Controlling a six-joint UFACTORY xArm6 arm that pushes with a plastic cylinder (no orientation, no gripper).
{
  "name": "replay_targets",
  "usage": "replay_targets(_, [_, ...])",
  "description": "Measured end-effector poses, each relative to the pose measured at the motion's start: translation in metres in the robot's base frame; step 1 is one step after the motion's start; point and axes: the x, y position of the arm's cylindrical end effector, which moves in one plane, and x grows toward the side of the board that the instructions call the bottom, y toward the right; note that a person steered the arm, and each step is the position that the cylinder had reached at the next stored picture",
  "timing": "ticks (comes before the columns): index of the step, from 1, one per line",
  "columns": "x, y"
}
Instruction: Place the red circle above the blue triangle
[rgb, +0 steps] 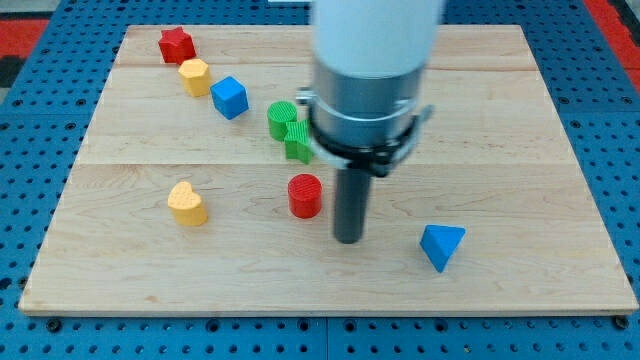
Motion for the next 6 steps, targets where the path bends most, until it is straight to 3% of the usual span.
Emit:
replay_targets(1, [-0.005, -0.056])
replay_targets(2, [-0.052, -0.049])
replay_targets(3, [-0.064, 0.012])
replay_targets(5, [-0.024, 0.052])
replay_targets(6, [-0.079, 0.049])
